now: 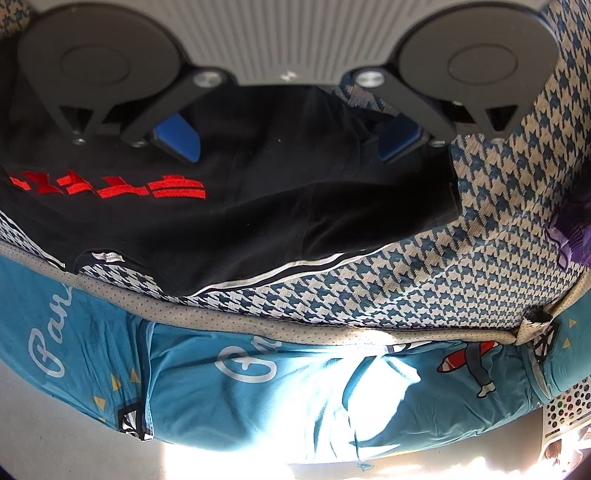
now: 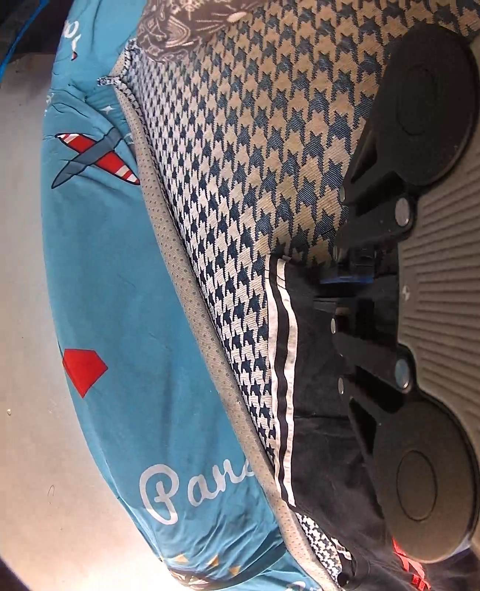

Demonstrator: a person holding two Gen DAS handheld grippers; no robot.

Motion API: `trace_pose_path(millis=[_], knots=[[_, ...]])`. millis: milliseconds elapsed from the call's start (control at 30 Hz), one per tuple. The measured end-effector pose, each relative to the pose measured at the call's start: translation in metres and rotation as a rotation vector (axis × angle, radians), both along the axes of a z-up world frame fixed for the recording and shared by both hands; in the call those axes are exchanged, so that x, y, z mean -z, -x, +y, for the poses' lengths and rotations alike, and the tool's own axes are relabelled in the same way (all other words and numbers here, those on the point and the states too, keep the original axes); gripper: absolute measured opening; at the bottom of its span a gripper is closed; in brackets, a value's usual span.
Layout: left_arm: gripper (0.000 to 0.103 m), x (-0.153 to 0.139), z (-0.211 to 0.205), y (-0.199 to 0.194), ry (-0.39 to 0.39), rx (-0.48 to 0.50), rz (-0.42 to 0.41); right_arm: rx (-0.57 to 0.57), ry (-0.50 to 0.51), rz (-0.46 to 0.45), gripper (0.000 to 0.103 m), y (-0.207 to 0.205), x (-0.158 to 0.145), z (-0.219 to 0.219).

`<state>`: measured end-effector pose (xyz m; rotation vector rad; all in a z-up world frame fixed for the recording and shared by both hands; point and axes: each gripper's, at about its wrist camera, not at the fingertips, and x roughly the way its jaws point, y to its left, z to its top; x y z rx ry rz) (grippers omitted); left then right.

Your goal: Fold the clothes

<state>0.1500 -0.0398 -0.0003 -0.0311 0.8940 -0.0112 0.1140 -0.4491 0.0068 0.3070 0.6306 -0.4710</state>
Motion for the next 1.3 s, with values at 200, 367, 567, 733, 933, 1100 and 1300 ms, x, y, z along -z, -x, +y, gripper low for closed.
trace_pose_path(millis=[200, 367, 567, 733, 933, 1100, 1300], knots=[[0.103, -0.001, 0.001, -0.002, 0.005, 0.0, 0.004, 0.105, 0.08, 0.006, 0.006, 0.003, -0.01, -0.004], [0.103, -0.001, 0.0, -0.002, 0.003, 0.01, 0.011, 0.148, 0.054, 0.036, 0.006, 0.003, -0.005, -0.013], [0.103, -0.007, 0.003, -0.002, 0.017, 0.004, 0.004, 0.163, -0.016, 0.035, 0.015, 0.012, -0.012, -0.021], [0.103, -0.013, 0.007, 0.005, 0.024, 0.025, -0.004, 0.107, -0.03, 0.035, 0.018, 0.031, -0.024, -0.013], [0.103, -0.015, 0.014, 0.019, 0.076, 0.051, 0.036, 0.024, -0.071, 0.032, 0.027, 0.053, -0.035, 0.002], [0.103, -0.018, 0.014, 0.036, 0.071, 0.097, 0.04, -0.096, -0.062, 0.024, 0.035, 0.07, -0.041, 0.027], [0.103, -0.02, 0.007, 0.059, 0.033, 0.188, 0.061, -0.247, -0.036, 0.062, 0.037, 0.086, -0.038, 0.064]])
